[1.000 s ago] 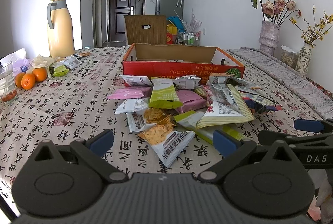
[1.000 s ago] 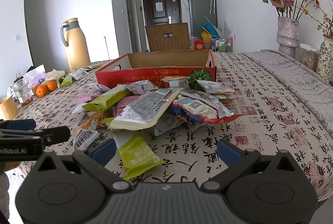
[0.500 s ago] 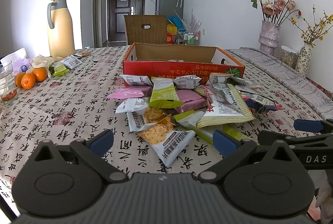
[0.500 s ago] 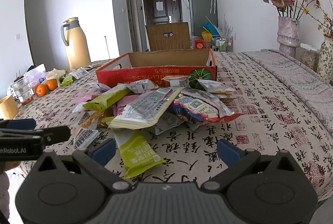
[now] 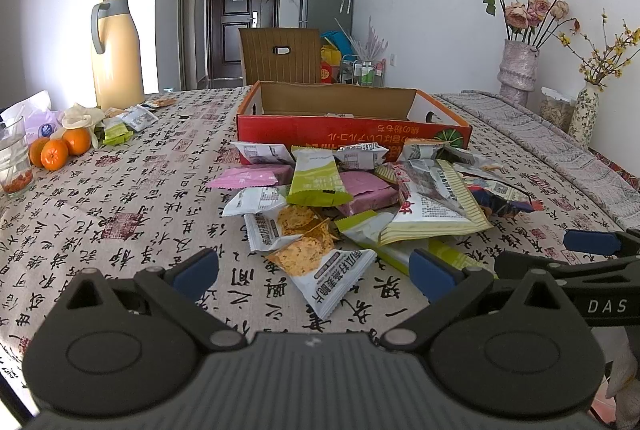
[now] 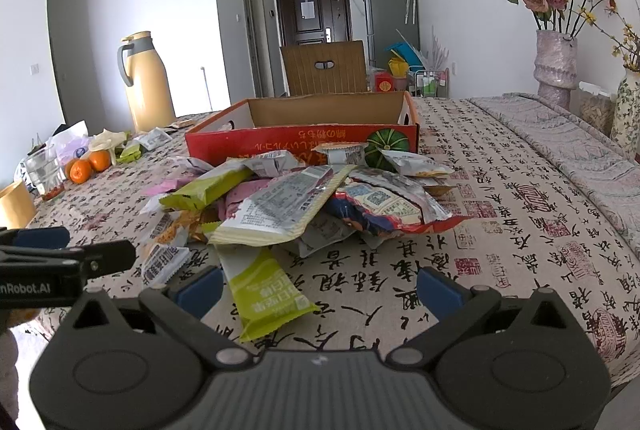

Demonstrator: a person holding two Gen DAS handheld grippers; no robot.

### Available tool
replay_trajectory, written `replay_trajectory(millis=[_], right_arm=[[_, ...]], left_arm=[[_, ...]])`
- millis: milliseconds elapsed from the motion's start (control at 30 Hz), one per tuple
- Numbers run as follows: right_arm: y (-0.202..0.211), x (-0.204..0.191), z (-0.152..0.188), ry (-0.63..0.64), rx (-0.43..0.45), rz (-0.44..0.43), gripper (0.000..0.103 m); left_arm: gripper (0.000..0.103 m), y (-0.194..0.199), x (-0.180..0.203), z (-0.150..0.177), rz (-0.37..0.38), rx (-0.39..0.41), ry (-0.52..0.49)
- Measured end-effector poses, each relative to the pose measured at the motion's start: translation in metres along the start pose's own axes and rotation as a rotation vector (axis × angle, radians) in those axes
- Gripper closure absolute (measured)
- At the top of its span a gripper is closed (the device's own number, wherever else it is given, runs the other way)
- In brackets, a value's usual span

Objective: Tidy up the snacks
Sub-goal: 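Grasp the chip bag with the left tool while the right tool grasps the green-and-white bar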

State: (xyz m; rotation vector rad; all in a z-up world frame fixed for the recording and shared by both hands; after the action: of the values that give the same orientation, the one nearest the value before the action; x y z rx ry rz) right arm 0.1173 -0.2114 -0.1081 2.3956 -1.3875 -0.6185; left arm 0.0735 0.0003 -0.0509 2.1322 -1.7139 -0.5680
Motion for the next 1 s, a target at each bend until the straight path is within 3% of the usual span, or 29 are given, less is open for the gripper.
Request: replay_trajectory(millis=[767, 1000], right_arm=[[-0.019, -0.007, 0.005, 0.026, -0.065, -0.017, 0.000], [-0.040, -0.013, 0.010, 0.077, -0.107, -0.065, 0.013]], left_arm=[[0.000, -0.012, -0.005, 0.006, -0.007, -0.034, 0.014], [0.000, -0.023, -0.008, 0.008, -0.020, -0.064, 0.015]])
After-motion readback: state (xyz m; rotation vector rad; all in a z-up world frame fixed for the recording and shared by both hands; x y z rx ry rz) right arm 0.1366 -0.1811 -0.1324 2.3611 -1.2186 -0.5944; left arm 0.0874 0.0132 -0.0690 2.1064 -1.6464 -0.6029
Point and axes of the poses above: each gripper's, at about its wrist camera, not at the fingertips, and y roughly against the way its jaws point, x to its right, z to its underside, the point moved 9 cm from there along -y, roughly the way its jaws point, and after that the axes turned 13 degrees about -z, right-handed, at the moved point
